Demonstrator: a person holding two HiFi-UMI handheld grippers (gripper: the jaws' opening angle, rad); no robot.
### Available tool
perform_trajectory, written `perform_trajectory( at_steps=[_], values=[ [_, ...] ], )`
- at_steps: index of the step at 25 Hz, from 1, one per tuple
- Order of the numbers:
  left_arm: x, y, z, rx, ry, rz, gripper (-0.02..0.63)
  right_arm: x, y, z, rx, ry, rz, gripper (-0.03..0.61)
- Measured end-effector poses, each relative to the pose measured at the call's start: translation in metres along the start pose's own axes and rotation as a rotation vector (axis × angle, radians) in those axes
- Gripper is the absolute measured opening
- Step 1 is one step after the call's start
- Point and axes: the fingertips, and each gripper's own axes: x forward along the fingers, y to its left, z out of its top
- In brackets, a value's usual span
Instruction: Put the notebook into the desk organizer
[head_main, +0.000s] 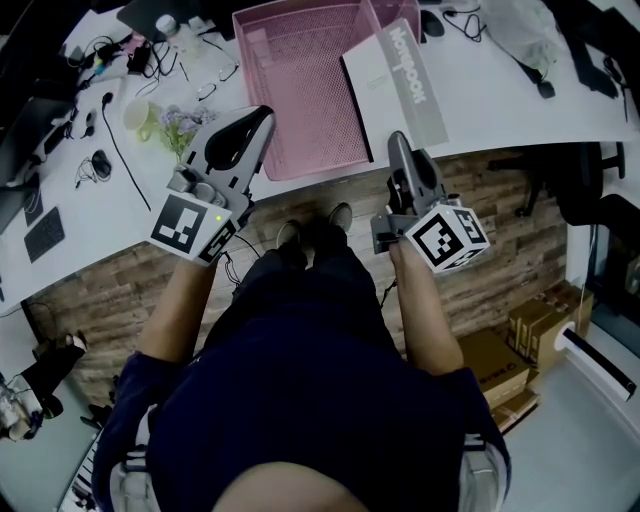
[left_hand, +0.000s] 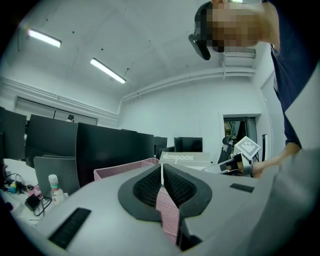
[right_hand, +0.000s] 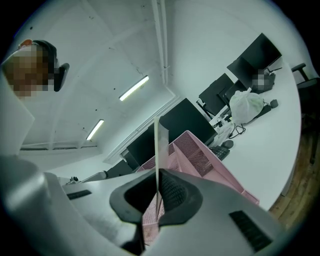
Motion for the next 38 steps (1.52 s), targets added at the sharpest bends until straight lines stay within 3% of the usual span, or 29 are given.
perform_trajectory(
  at_steps=[31,34,38],
  values=[
    [-0.008,-0.003,-0.010,-0.011,0.019,0.005,0.038,-0.004,-0.007,-0.015,0.038,0.009,-0.045,0.028],
    [-0.009,-0.004,-0.012,-0.013,0.020,0.005,0.038,-0.004,-0.006,-0.020,0.064,0.020,-0.026,0.085],
    [-0.009,-0.005,-0.011,-0.013,0.020,0.002,0.038,-0.003,-0.005,-0.023,0.078,0.029,-0.019,0.103]
  ],
)
